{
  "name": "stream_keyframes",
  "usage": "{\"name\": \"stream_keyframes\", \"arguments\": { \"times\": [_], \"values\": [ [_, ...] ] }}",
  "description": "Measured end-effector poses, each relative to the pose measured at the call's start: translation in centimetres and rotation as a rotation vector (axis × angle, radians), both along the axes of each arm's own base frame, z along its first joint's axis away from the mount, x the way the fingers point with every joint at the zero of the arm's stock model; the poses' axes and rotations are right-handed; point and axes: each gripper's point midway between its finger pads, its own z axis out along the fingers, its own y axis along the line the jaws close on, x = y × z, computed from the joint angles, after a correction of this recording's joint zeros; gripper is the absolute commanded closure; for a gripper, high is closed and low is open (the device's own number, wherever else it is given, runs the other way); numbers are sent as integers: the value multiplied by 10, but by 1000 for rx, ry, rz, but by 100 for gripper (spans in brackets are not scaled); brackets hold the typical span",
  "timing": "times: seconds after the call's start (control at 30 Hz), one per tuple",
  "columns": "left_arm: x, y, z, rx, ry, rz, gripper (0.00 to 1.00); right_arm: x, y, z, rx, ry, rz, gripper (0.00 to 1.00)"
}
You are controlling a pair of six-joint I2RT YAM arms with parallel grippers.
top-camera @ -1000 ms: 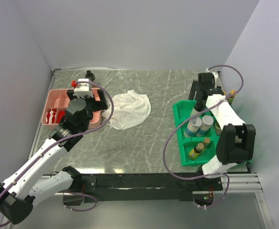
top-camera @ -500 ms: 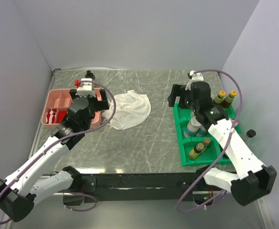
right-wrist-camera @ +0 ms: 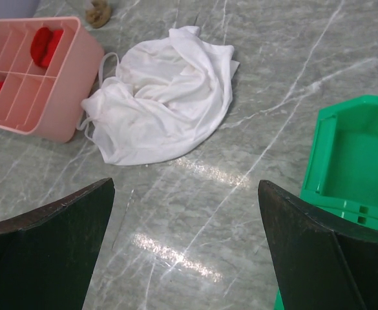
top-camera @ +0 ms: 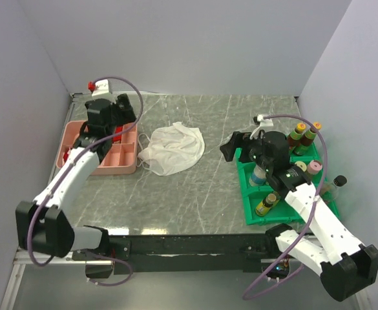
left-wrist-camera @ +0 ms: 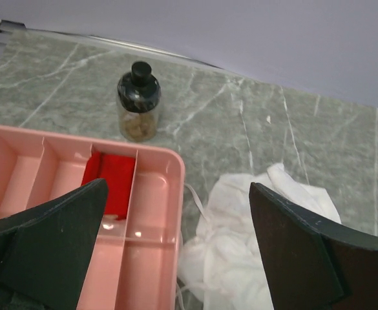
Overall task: Organize the condiment bottles
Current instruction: Pick up the bottle from the corner of the board.
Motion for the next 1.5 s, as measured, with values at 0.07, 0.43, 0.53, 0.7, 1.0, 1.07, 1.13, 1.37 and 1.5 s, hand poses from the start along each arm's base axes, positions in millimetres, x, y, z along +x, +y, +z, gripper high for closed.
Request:
{"name": "stream_keyframes", "arguments": {
  "times": [0.07,0.43,0.53,0.7,1.0,1.07,1.13,1.37,1.5],
  "values": [
    [17,2,-2,16,-1,8,3,1,1,2,8,-9,3,0],
    [154,29,-45,132,84,70,1,0,-2,12,25,-64,-10,0],
    [175,36,-70,153,130,70,1,0,-1,12,24,-63,-10,0],
    [191,43,-105,171,192,63,4,1,-1,8,20,-52,-10,0],
    [193,42,-154,181,284,47,14,2,-2,7,14,-51,-21,0],
    [192,42,-154,184,289,42,18,2,-2,7,14,-51,-22,0],
    [193,41,-149,183,285,38,26,2,-2,8,14,-52,-22,0],
    [196,37,-143,179,272,10,42,2,-3,7,13,-52,-24,0],
    [196,35,-142,176,276,1,25,2,-3,7,11,-49,-25,0]
  ]
}}
